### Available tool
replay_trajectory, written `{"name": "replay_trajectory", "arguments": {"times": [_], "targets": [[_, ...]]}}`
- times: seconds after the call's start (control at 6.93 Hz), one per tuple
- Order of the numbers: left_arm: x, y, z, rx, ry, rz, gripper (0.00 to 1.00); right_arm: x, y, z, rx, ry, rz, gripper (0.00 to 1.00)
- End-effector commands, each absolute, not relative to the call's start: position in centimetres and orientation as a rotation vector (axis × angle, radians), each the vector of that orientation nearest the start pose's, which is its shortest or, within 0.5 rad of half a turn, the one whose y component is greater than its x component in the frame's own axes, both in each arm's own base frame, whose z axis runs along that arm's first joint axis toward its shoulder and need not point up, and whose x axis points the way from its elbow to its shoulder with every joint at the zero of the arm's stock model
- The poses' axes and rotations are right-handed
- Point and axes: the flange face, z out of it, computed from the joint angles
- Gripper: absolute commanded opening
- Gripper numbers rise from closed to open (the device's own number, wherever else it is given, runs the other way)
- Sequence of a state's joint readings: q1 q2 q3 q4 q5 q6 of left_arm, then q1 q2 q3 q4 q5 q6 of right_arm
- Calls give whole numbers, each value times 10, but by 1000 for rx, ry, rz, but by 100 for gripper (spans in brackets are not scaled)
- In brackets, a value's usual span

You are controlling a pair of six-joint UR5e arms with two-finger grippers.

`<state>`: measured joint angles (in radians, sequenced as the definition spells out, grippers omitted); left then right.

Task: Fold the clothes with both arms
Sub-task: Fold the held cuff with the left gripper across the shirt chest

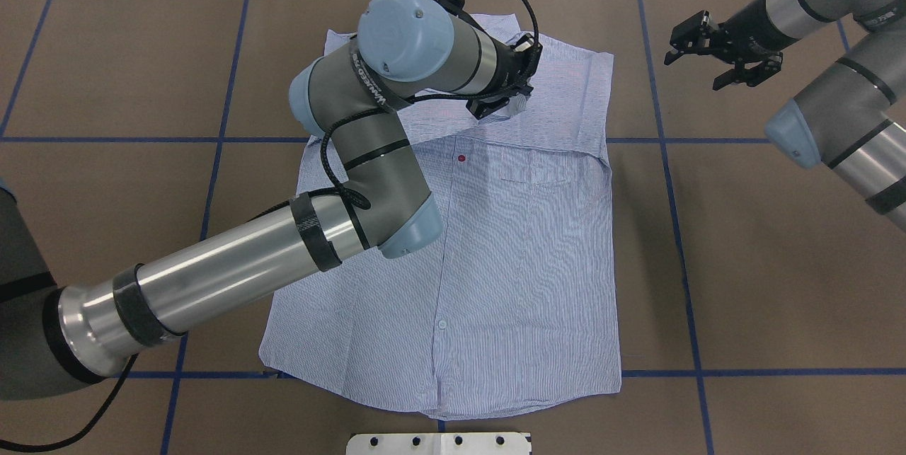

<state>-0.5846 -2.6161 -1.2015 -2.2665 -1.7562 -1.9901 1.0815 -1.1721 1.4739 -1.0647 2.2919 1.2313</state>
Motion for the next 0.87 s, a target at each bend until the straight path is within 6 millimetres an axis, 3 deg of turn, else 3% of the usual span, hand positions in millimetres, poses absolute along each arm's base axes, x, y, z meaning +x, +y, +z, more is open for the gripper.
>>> {"name": "replay_trajectory", "arguments": {"times": [0.0, 0.14, 0.29, 0.43, 0.72], "targets": [[621, -510, 53, -38, 1402, -721, 0, -250, -613, 419, -14, -1031, 385, 100], [628, -504, 52, -14, 1405, -733, 0, -251, -612, 421, -15, -1029, 386, 100], [629, -504, 47, -7, 1409, -728, 41, -250, -612, 423, -16, -1028, 387, 100], [632, -506, 36, -3, 1410, -725, 70, -250, -610, 423, -19, -1029, 389, 100], [625, -503, 33, 0, 1407, -711, 76, -265, -598, 412, -28, -1044, 368, 100]]}}
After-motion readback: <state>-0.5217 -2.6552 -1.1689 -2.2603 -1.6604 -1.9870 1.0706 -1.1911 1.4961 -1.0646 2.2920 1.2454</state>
